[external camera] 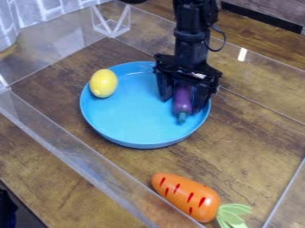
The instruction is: Remove the purple eggplant from the blue tray and put it on the table
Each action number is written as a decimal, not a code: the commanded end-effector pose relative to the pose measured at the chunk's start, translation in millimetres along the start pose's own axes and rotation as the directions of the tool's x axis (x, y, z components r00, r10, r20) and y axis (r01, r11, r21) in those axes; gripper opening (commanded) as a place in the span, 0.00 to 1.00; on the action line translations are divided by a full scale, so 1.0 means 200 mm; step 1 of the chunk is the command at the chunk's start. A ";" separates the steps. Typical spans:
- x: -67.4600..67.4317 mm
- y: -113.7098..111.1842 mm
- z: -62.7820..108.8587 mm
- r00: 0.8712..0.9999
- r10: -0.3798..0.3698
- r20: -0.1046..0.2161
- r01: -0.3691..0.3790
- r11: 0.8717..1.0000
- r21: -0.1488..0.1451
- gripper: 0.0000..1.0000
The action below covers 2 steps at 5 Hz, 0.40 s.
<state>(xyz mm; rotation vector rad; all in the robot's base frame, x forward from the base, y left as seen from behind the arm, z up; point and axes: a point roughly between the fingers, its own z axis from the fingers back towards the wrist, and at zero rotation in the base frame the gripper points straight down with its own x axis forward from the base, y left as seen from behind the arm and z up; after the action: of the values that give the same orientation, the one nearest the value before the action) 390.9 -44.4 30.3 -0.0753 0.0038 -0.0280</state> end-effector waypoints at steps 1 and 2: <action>0.05 -0.08 0.06 0.998 -0.038 0.046 0.039 0.999 -0.008 1.00; 0.05 -0.09 0.04 0.998 -0.045 0.042 0.045 0.999 -0.012 1.00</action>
<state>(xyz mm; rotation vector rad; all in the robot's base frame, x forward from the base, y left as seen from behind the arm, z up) 395.1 -48.9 29.1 -0.0825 -0.0018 -0.0355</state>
